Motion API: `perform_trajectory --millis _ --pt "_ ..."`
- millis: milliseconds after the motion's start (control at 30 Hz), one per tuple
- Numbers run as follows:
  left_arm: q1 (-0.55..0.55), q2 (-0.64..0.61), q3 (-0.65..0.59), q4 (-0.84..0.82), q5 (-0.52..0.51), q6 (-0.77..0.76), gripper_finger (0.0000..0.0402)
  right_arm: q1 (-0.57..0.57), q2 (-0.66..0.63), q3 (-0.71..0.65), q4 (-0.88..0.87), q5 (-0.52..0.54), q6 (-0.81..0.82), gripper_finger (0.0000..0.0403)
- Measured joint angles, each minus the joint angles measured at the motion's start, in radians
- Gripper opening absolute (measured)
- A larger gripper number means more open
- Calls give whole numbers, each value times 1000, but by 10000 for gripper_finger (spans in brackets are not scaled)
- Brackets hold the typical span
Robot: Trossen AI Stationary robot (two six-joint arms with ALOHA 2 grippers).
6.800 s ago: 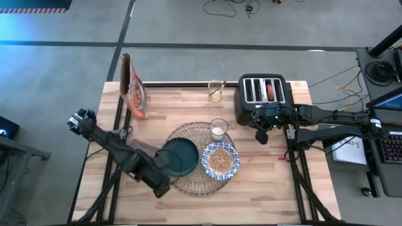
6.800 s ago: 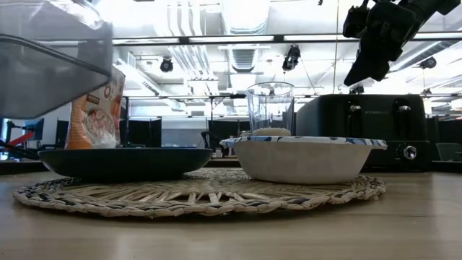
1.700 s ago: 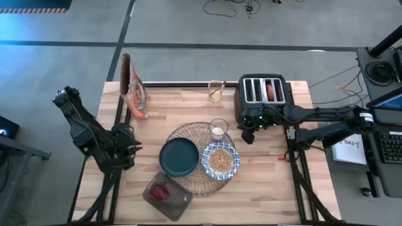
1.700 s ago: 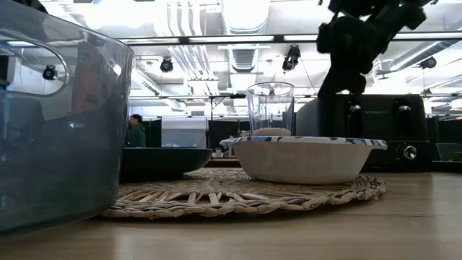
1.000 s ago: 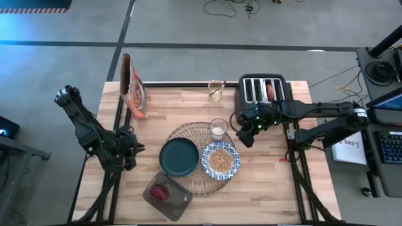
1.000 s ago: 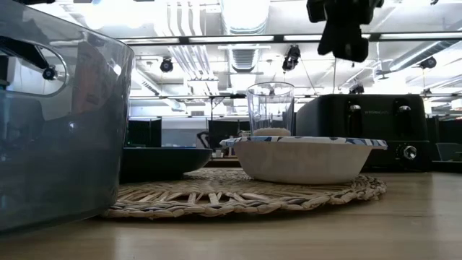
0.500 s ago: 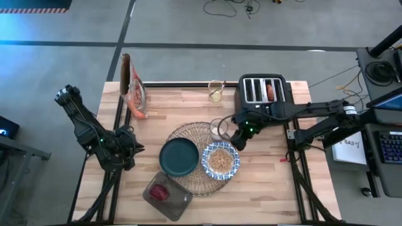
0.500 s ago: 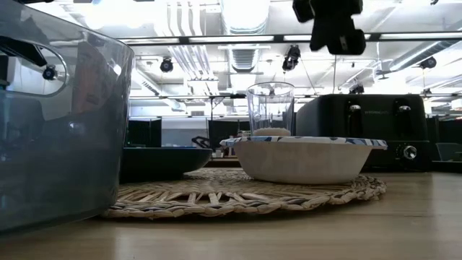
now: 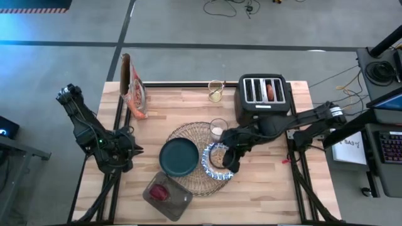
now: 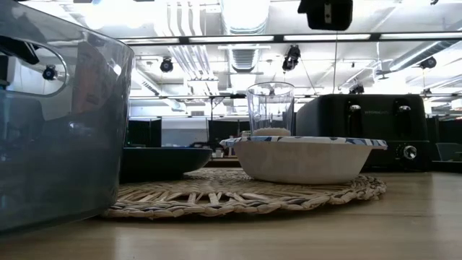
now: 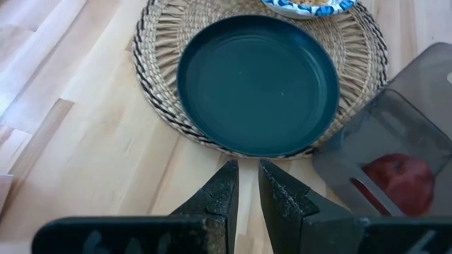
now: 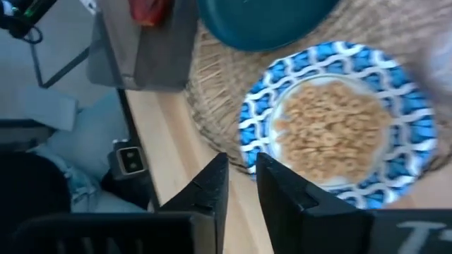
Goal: Arrange a breakfast setting
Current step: Move the black bin to the bottom right of the table
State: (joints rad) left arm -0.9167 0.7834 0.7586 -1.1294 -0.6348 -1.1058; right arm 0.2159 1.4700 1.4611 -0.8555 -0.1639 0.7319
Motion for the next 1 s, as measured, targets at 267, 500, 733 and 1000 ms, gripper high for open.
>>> perform_trajectory --millis 267,500,733,1000 --pt "-1 0 0 0 19 10 39 7 121 94 -28 -94 71 79" --pt "-1 0 0 1 18 10 39 11 213 161 -95 -184 96 96" --pt "-1 0 0 3 18 11 39 49 269 251 -92 -185 -149 136" --pt "-1 1 0 3 16 27 39 109 315 348 -89 -185 -506 143"
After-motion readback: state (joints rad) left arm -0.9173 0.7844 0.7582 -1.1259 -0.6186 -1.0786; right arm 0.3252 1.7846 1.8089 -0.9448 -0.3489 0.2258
